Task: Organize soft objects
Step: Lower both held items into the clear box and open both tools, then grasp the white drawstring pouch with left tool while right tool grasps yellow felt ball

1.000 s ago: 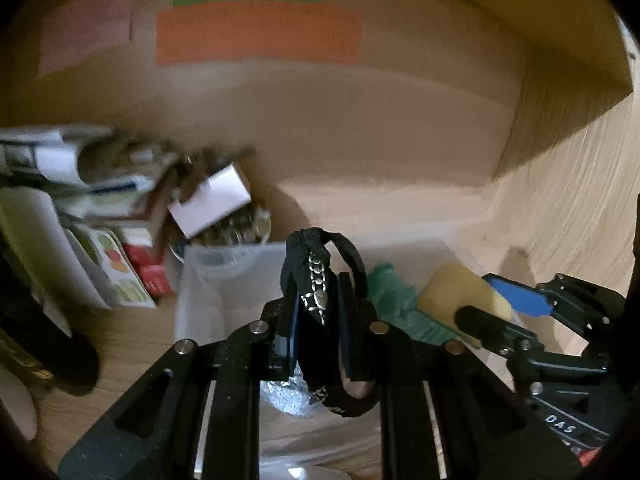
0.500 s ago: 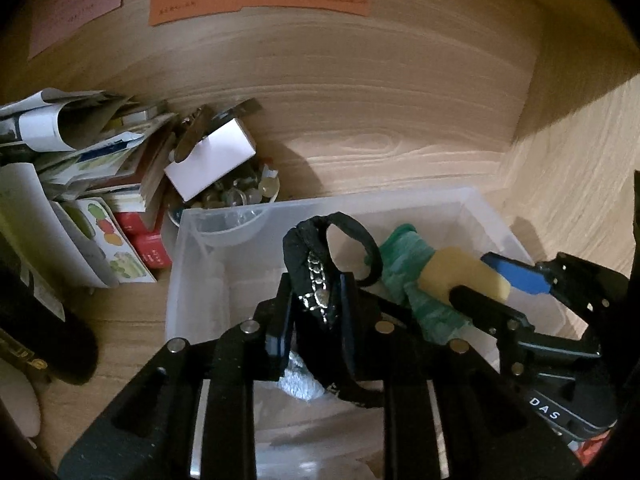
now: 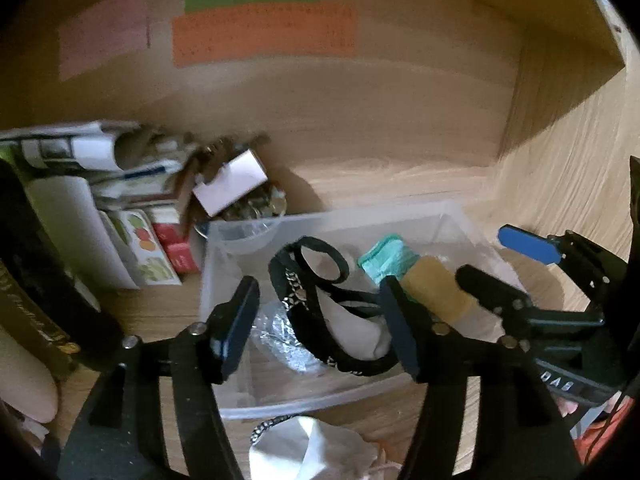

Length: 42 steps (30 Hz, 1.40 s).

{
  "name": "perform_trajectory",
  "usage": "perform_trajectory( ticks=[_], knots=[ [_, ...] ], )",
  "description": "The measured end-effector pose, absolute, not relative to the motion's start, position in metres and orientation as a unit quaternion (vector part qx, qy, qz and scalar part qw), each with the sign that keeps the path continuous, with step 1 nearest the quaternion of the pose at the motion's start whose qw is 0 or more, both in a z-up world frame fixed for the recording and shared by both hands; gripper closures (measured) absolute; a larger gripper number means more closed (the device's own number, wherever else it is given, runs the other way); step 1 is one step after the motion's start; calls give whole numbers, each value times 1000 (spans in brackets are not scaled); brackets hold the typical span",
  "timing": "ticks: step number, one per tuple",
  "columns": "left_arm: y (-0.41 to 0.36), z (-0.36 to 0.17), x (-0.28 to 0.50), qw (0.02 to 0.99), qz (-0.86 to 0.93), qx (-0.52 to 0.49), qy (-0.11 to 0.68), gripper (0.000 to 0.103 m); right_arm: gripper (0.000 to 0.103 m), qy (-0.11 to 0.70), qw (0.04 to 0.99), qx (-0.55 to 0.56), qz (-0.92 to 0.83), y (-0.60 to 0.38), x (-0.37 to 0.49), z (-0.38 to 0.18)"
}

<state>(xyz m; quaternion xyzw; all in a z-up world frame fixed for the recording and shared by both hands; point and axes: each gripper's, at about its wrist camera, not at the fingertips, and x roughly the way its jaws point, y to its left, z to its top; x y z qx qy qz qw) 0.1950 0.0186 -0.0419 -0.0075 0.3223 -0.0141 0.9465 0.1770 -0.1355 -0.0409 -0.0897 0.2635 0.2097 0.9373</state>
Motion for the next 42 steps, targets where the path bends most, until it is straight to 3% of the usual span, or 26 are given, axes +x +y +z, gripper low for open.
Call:
perform_trajectory(
  ticks=[12, 20, 37, 39, 42],
  knots=[
    [19, -16, 135, 964, -3, -3, 264, 7, 28, 212, 950, -81, 215, -163, 120, -19],
    [17, -44, 111, 957, -3, 13, 290, 2, 25, 231, 943, -78, 227, -176, 86, -40],
    [22, -116, 111, 916, -5, -18, 400, 2, 25, 336, 907, -68, 246, -185, 63, -114],
    [19, -120, 113, 914, -9, -14, 406, 2, 28, 346, 901, -64, 252, -185, 64, -119],
    [13, -122, 117, 912, -23, -3, 409, 2, 42, 360, 890, -52, 274, -183, 65, -122]
  ],
)
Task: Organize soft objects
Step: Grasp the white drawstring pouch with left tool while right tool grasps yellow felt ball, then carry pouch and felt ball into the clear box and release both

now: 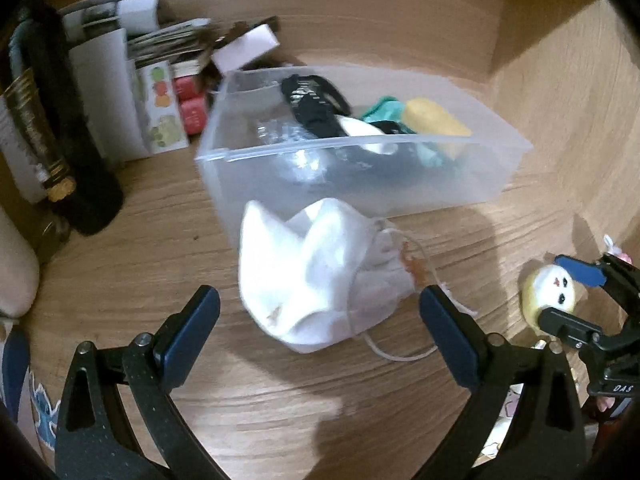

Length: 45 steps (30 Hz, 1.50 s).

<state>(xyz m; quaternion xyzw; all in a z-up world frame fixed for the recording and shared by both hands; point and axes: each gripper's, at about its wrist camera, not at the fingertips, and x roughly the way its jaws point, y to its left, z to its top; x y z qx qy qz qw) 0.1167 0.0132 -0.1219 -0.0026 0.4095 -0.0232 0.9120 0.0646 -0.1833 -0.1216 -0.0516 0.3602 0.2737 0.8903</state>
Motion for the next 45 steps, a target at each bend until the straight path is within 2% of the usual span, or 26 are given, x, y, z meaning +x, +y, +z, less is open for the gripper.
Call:
perform_trajectory(
  ticks=[2, 4, 5, 6, 10, 11, 15, 30, 38, 45],
  knots=[
    [11, -122, 120, 912, -29, 0, 409, 2, 54, 363, 887, -49, 281, -182, 64, -121],
    [9, -122, 123, 911, -35, 1, 410, 2, 61, 362, 887, -50, 282, -181, 63, -121],
    [8, -123, 125, 911, -35, 0, 411, 5, 61, 360, 888, -49, 283, -181, 63, -120],
    [8, -124, 127, 910, -38, 0, 413, 15, 61, 357, 889, -49, 282, -181, 63, -119],
    [6, -128, 132, 905, -51, 4, 423, 36, 62, 342, 897, -43, 277, -183, 65, -111],
    [6, -127, 131, 907, -55, 5, 418, 46, 62, 337, 899, -42, 276, -184, 65, -108],
    [4, -122, 123, 912, -58, 10, 406, 62, 62, 322, 906, -36, 271, -186, 69, -98],
    [13, -62, 88, 949, -41, 9, 313, 65, 62, 256, 929, -21, 268, -190, 75, -52],
    [28, -29, 98, 964, -20, -9, 265, 64, 62, 204, 937, -23, 283, -177, 83, -18],
    [41, -17, 116, 967, -3, -24, 255, 64, 62, 197, 936, -29, 291, -158, 105, -8]
  ],
)
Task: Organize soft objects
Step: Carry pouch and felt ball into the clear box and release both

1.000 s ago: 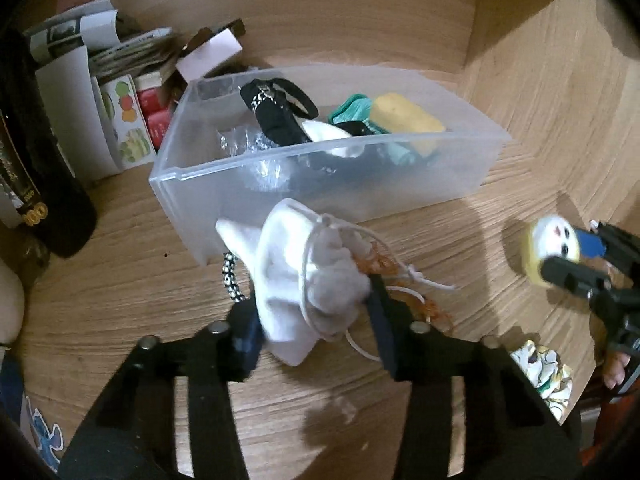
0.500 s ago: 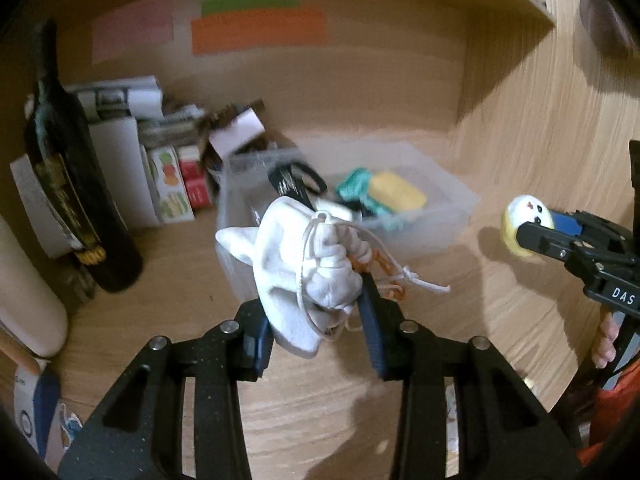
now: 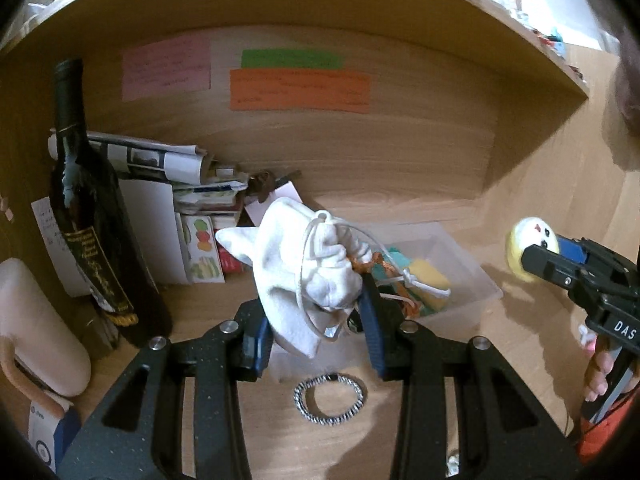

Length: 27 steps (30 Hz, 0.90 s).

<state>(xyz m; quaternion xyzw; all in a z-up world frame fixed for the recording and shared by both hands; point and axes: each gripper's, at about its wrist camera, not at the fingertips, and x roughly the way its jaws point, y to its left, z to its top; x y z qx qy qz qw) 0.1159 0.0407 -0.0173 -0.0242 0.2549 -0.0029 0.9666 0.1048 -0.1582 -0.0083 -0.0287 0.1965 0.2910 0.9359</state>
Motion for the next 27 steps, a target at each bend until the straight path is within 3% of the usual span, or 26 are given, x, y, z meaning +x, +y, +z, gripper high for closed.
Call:
perform_trajectory(
  ticks=[17, 27],
  knots=[
    [32, -66, 183, 936, -19, 0, 350, 64, 62, 305, 900, -62, 306, -115, 176, -60],
    [24, -82, 197, 930, -22, 4, 366, 62, 61, 325, 893, -83, 298, -111, 183, -76]
  ],
)
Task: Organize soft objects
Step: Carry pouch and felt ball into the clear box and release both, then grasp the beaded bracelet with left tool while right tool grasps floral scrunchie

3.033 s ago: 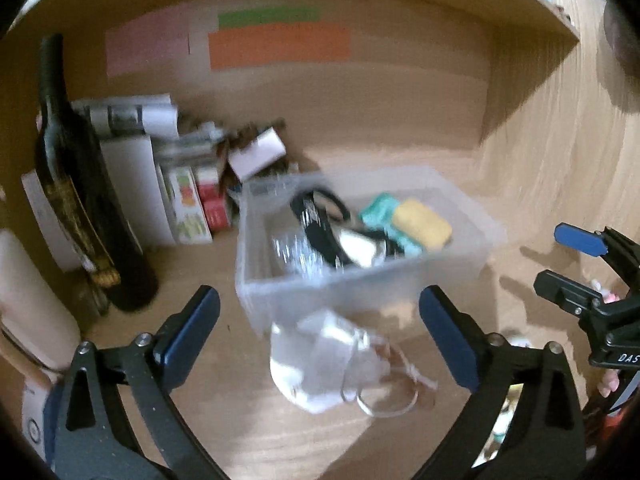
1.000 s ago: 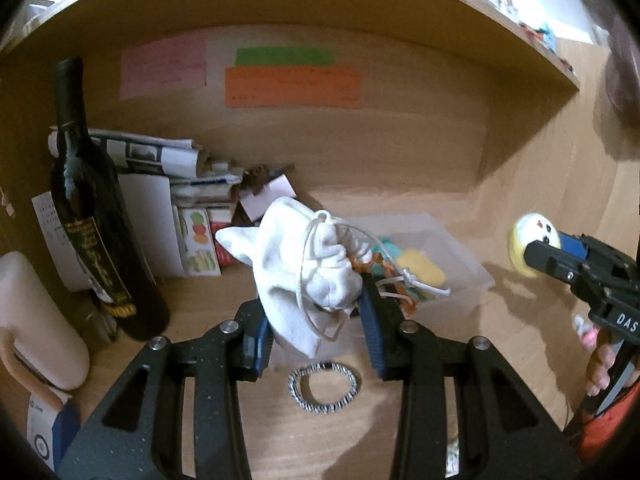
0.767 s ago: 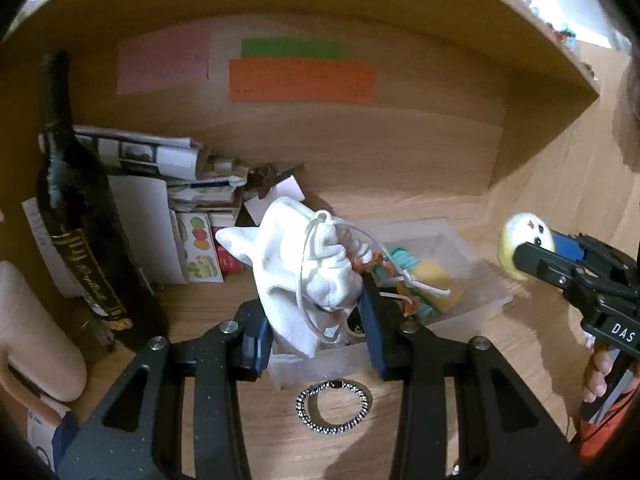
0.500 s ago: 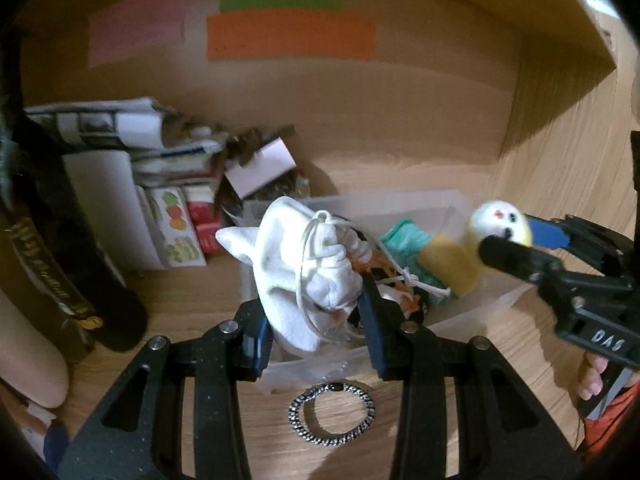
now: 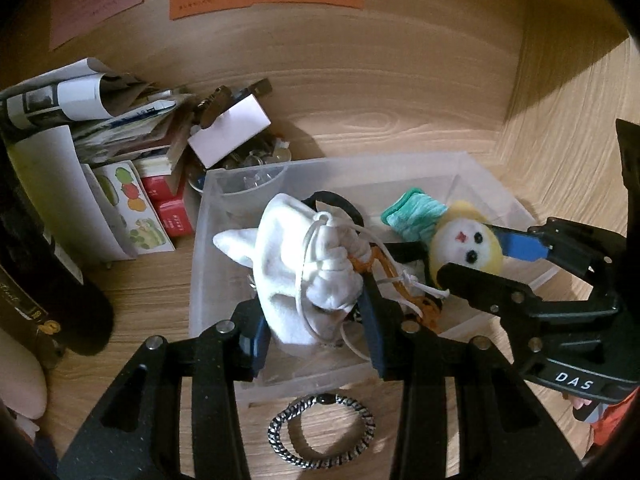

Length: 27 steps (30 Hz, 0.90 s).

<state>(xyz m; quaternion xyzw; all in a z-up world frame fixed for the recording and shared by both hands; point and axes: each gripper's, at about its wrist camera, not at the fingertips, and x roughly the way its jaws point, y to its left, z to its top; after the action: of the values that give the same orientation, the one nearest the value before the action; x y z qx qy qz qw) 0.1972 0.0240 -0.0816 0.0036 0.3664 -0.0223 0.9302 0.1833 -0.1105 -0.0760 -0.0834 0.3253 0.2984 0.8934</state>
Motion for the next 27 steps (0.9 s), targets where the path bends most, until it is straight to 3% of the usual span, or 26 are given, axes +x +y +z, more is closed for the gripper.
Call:
perform_trajectory(
  ticks=[6, 8, 16, 20, 24, 27],
  knots=[
    [27, -81, 194, 929, -17, -8, 370, 48, 55, 324, 896, -86, 291, -112, 183, -76],
    [31, -80, 191, 928, -21, -20, 373, 46, 45, 322, 897, -81, 292, -114, 184, -74],
    [34, -67, 169, 932, -13, -24, 362, 36, 41, 303, 904, -68, 292, -121, 176, -61],
    [36, -54, 153, 939, -5, -25, 343, 31, 32, 276, 914, -69, 289, -126, 161, -46],
    [39, -45, 131, 947, 6, -30, 320, 13, 23, 251, 920, -69, 292, -133, 141, -33],
    [37, -42, 114, 951, 10, -25, 308, 8, 19, 239, 923, -67, 294, -138, 125, -29]
  ],
)
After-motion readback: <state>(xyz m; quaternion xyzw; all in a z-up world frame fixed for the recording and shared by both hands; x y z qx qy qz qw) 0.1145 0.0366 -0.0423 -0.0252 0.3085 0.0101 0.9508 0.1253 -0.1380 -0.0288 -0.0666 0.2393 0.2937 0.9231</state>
